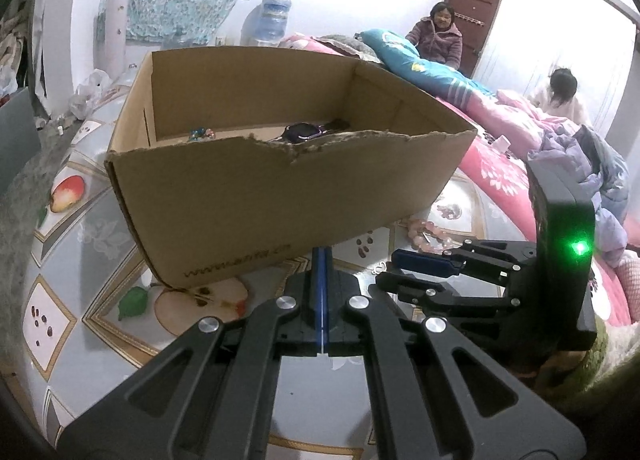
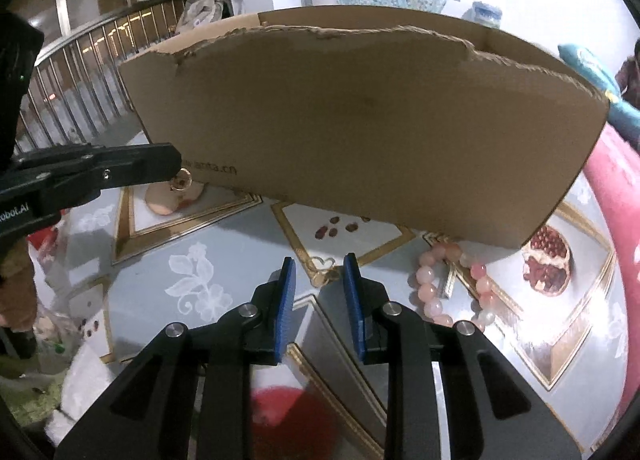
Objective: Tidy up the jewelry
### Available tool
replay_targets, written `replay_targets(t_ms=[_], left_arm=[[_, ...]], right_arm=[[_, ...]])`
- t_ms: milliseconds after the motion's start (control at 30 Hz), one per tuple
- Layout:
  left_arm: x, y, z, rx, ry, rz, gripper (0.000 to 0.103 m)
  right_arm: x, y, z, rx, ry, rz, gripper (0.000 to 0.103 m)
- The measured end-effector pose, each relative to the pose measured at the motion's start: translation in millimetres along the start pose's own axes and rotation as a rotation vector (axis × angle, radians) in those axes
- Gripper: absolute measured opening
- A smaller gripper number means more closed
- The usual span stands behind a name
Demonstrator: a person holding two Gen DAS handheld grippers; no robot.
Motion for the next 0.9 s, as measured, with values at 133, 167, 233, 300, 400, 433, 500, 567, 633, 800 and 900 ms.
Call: replay_targets(t_ms=[133,167,233,300,400,433,500,567,633,800,900], left_arm=[[1.3,-0.4,4.6,0.004,-0.003,-0.006,0.000],[2.1,-0.5,5.4,0.005,-0.004,-0.008,0.000],[3.5,-0.9,7.0,0.007,-0.006,-0.011,0.000],[3.6,-1.7,8.0,0.008,-0.008,-0.013,0.000],[3.7,-1.7,8.2,0.007,-0.008,-0.013,0.000],[3.7,-1.8,8.1,0.007,-0.007,-0.013,0.000],[4.0,-2.0,8.5,0.006,-0.006,-0.013,0.000],[3.8,-1.7,7.9,0.007,-0.006,-0.013,0.000],[4.3,-1.9,8.6,0.007,-0.006,-0.014,0.000],[7.5,-1.8,11.1,0.007,-0.005,-0.018,0.000],[8.5,-1.6,12.5,0.006,-0.005,-0.019,0.000]], right_arm=[[0.8,-0.3,0.4,-0.007,-0.008,-0.006,0.024],[1.4,0.1,0.5,-0.008,-0.010,-0.007,0.024],[3.1,2.3,1.8,-0.011,-0.010,-0.014,0.022],[5.0,3.2,2.7,-0.010,-0.005,-0.022,0.018],[7.1,1.7,2.4,-0.005,0.002,-0.043,0.013],[7.4,2.0,2.6,-0.003,0.002,-0.047,0.013],[7.4,2.2,2.7,0.000,0.006,-0.052,0.013],[7.0,2.9,2.6,0.002,0.014,-0.050,0.013],[7.0,3.2,2.6,0.004,0.019,-0.047,0.013],[5.9,4.9,3.3,0.009,0.023,-0.050,0.013],[5.8,6.2,2.8,0.013,0.030,-0.048,0.003]])
Point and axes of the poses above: each gripper's, at about its wrist camera, not at the fingertips, and z roughly the way its jaws point, x to its left, y to its top, the point moved 7 cm from there along z, roughly the way its jaws point, and after that the axes turned 3 degrees about x, right-handed, at the moved point
